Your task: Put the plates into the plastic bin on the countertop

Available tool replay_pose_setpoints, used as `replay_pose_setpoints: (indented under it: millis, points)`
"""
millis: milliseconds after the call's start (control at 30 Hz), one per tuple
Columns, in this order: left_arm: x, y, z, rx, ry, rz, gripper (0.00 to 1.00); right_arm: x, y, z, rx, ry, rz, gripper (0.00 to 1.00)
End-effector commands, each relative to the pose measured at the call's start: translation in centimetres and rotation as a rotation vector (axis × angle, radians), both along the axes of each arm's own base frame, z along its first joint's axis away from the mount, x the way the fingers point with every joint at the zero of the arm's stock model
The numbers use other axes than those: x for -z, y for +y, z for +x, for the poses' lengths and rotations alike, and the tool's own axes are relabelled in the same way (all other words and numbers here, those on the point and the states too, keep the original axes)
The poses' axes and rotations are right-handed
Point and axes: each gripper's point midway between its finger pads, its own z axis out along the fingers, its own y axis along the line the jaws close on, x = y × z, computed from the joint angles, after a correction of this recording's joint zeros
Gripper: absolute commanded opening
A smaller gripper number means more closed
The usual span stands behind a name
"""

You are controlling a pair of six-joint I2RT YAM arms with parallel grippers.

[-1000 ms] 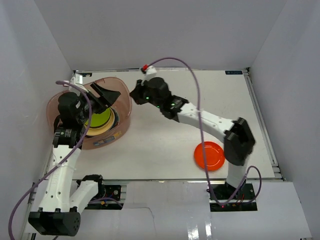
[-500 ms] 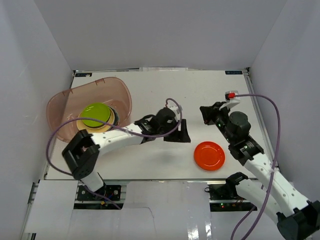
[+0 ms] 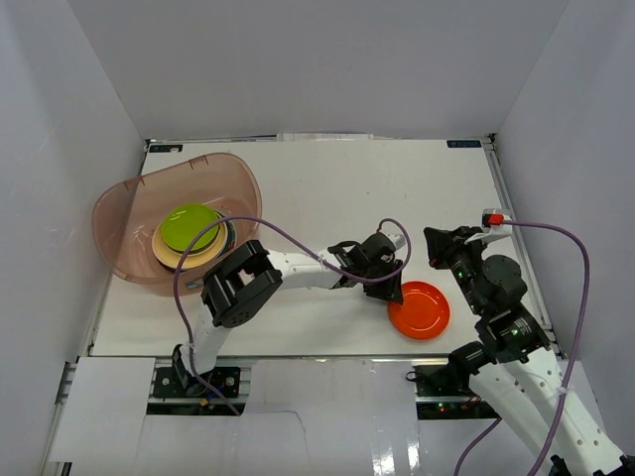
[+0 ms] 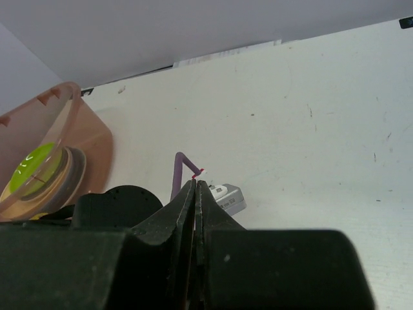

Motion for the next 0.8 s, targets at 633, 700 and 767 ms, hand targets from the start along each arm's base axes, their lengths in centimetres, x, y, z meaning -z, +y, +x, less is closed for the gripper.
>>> replay_pose_setpoints:
  millis: [633,700,767]
  points:
    - [-24.2,24.2,14.0,-0.697,-0.494,-0.214,0.0,-1.9,0.6,-0.5,-0.043,0.007,0.014,0.47]
    - [-24.0,31.0,15.7,-0.863,-0.516,-0.132,0.0,-0.3,1.8,-0.1,-0.085,0.051,0.01,0.47]
    - [-24.4,36.2,15.8,-0.993,-0.543,-0.09,0.0,0.6,3.3,0.1,-0.154,0.081,0.016,0.47]
